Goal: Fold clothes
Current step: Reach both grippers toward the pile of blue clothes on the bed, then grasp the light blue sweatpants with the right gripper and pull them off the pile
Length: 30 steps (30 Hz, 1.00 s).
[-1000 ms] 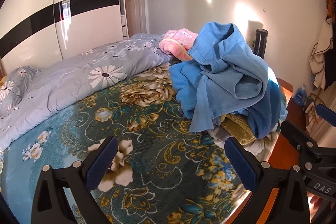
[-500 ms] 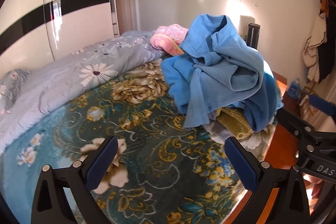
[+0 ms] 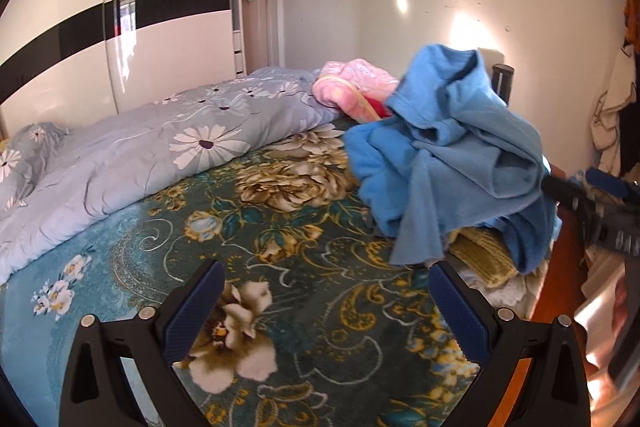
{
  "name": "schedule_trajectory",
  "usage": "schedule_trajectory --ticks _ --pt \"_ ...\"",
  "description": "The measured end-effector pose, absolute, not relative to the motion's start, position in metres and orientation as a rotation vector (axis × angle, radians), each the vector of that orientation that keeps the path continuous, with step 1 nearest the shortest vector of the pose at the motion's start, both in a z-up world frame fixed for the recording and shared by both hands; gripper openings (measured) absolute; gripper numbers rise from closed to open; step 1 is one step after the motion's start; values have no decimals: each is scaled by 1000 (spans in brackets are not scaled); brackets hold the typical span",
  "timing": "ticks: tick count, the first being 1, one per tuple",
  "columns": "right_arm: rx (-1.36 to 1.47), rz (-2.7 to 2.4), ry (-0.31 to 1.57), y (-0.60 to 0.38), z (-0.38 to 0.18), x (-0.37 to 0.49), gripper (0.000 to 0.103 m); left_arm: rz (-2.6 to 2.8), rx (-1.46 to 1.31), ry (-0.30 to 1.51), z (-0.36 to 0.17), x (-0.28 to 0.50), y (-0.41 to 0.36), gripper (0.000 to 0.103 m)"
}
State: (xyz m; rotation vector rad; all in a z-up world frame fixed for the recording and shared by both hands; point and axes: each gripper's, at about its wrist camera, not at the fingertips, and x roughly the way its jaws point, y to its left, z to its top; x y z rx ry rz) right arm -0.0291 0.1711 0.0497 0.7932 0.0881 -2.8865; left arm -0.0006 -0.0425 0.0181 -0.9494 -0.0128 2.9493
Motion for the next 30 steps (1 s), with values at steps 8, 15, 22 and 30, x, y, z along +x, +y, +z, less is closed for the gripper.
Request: schedule_trajectory --ticks 8,15,22,30 --pt "733 -2901 98 156 90 -112 103 3032 -926 -30 18 -13 -87 103" --pt "797 -2959 95 143 109 -182 74 3094 -935 -18 8 -16 -129 103" --pt "986 -2956 -39 154 104 -212 6 3123 -972 -56 -3 -7 -166 103" --pt "802 -2921 -148 151 170 -166 3 3201 -952 -185 4 49 -211 103"
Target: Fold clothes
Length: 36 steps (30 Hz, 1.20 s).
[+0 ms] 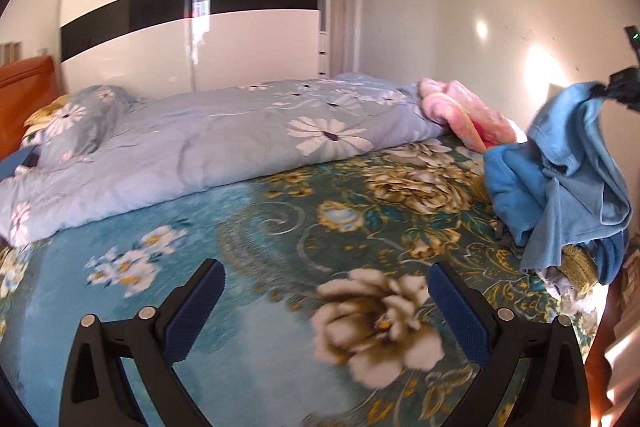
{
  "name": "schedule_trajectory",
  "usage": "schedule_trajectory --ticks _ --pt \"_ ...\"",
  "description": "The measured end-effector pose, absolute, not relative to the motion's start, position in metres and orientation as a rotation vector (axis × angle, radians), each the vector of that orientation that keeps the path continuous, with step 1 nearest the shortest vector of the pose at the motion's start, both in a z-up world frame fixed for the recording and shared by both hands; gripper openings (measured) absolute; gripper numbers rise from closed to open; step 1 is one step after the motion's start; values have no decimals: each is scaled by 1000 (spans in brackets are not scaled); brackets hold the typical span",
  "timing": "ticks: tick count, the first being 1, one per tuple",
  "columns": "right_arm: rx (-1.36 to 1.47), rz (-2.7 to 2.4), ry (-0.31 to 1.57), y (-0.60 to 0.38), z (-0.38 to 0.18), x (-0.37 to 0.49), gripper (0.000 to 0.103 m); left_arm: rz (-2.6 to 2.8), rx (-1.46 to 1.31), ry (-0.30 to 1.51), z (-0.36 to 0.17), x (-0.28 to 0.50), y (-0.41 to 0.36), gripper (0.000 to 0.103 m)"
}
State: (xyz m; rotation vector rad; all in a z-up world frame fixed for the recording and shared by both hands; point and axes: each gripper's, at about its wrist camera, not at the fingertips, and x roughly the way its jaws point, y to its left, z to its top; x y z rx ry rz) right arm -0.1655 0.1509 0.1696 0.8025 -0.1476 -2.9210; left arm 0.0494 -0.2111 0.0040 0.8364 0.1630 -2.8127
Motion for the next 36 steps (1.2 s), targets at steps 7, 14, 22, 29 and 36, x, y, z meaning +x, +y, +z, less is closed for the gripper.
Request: schedule_trajectory --ticks 7,14,22,29,36 --pt "548 -2831 -103 96 273 -95 3 -2728 734 259 21 129 -253 103" --pt "381 -2639 -17 -16 340 -21 3 -2678 654 388 32 198 -294 103" --pt "395 -2332 131 -187 317 56 3 -2531 562 440 35 292 -360 103" --pt "606 -2075 153 -278 196 100 3 -2384 591 482 18 367 -411 103" --pt "1019 -1850 300 -303 3 149 3 -2311 690 544 -20 401 -432 100"
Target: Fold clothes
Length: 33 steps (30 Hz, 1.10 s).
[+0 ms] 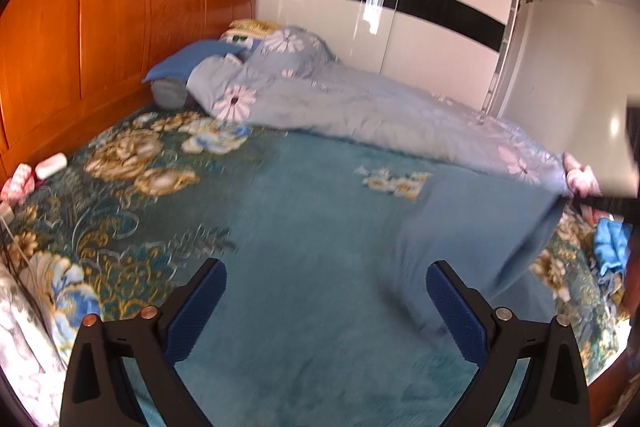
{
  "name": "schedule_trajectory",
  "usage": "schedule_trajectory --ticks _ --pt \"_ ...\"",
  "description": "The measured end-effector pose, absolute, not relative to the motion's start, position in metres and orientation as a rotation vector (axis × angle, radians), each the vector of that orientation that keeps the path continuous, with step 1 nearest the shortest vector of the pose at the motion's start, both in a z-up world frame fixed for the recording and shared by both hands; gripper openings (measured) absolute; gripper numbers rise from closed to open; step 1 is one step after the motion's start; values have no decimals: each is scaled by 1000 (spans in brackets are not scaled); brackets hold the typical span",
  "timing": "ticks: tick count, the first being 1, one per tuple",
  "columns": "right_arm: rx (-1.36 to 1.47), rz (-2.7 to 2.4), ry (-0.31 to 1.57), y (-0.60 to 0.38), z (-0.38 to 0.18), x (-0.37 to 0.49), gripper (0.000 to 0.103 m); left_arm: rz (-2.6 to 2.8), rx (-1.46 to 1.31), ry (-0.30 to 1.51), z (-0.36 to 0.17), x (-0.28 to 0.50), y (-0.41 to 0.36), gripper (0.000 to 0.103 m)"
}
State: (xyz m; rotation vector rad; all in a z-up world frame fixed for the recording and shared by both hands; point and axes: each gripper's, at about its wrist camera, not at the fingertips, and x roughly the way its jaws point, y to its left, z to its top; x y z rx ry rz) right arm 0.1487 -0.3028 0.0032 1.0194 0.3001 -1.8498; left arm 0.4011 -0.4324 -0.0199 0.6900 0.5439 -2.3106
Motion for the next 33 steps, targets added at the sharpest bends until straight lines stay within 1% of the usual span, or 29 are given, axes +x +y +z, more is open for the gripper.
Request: schedule_trajectory --ticks 3,4,5,7,9,10,11,12,14,19,21,24,27,29,30,32,33 --pt "1130 -1800 290 -286 -47 158 3 -2302 736 587 -38 400 -433 95" --pt "1163 -1784 287 -280 -60 160 4 -2299 750 600 -43 400 -434 92" --pt "1187 -1773 296 -272 -68 163 6 -2298 764 619 -49 399 -435 89" --pt "1203 -1773 335 -258 -76 165 6 -2305 787 651 -57 394 -434 87" --pt "1199 -1786 375 -243 -79 166 6 -2311 810 666 -64 387 -431 86" --pt "1192 -1794 363 -234 -79 166 8 -2313 822 665 -67 383 -429 86" --pt "1185 -1801 344 -223 -78 164 17 -2315 835 674 -71 378 -429 86" --pt "1181 -1808 315 -210 -75 161 33 -2322 845 694 -75 372 -430 86" --pt "1160 -1852 305 -189 -75 154 47 -2329 875 735 -81 361 -433 86" --pt "1171 -1987 302 -166 -83 112 47 -2340 964 819 -100 326 -448 85" --pt "1182 -2011 294 -170 -85 92 47 -2348 1005 817 -108 306 -454 83" --pt "1180 -2014 341 -188 -92 68 46 -2353 1062 836 -119 282 -464 77" --pt "1173 -2008 389 -211 -104 43 46 -2342 1110 866 -131 265 -474 70" --pt "1186 -2001 415 -219 -111 31 46 -2348 1125 891 -136 257 -477 58" --pt "1195 -1992 411 -220 -114 27 46 -2352 1131 909 -138 254 -478 55" --pt "1211 -1973 400 -223 -120 20 46 -2369 1135 948 -141 251 -479 44" --pt "1217 -1962 385 -222 -121 21 46 -2378 1139 980 -143 249 -479 43"
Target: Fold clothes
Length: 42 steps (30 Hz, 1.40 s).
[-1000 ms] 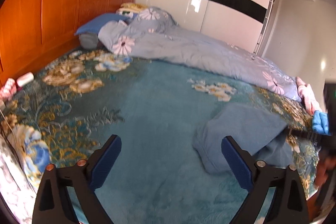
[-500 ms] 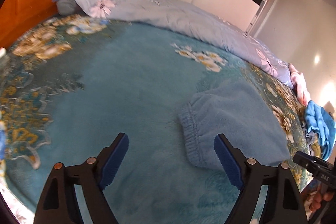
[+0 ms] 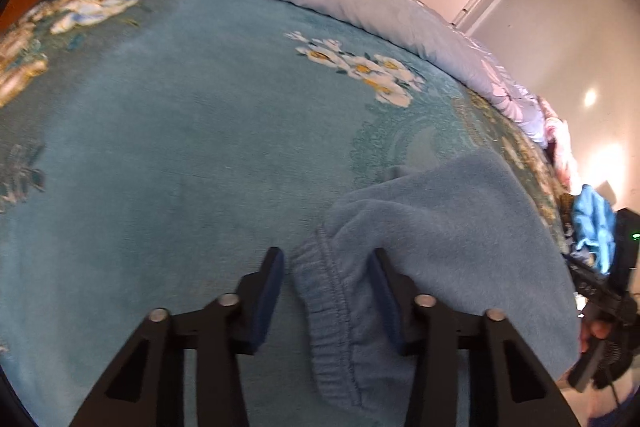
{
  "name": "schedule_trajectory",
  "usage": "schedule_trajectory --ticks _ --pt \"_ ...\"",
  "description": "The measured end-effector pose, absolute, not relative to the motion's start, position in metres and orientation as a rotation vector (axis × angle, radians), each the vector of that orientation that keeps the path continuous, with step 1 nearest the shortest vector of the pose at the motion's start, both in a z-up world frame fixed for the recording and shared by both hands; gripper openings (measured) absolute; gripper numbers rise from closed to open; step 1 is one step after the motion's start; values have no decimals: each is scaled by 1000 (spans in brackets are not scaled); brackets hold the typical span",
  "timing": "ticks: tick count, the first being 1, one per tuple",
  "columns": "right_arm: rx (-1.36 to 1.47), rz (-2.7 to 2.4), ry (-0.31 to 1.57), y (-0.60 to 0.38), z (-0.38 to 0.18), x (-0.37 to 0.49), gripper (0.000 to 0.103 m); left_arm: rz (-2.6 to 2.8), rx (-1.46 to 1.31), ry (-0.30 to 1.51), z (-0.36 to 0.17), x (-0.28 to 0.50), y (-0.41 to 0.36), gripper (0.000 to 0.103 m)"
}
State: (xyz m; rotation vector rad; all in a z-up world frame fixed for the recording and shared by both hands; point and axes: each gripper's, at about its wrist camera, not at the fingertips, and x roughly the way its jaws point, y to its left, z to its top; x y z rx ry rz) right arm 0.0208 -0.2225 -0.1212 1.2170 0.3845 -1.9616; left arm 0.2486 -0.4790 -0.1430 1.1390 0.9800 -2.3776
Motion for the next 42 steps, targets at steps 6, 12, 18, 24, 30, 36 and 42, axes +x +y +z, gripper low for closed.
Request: schedule_trajectory --ticks 6,12,18,24,30,36,42 --pt "1248 -1898 289 -218 -123 25 13 -2403 1111 1022 -143 246 -474 23" --pt "1209 -1906 241 -219 -102 28 8 -2417 1059 946 -126 246 -474 11" --pt "1080 -1992 302 -228 -51 16 1 -2459 956 763 -74 232 -495 10" --pt "962 -2042 298 -220 8 -2 1 -2527 747 557 23 226 -514 10" --pt "1027 -1936 347 -232 -23 24 1 -2519 641 411 72 258 -511 10" --pt "1106 -1891 463 -254 -81 39 4 -2419 662 374 58 314 -522 10" --pt "1122 -1922 498 -262 -100 25 22 -2302 707 441 20 357 -540 10"
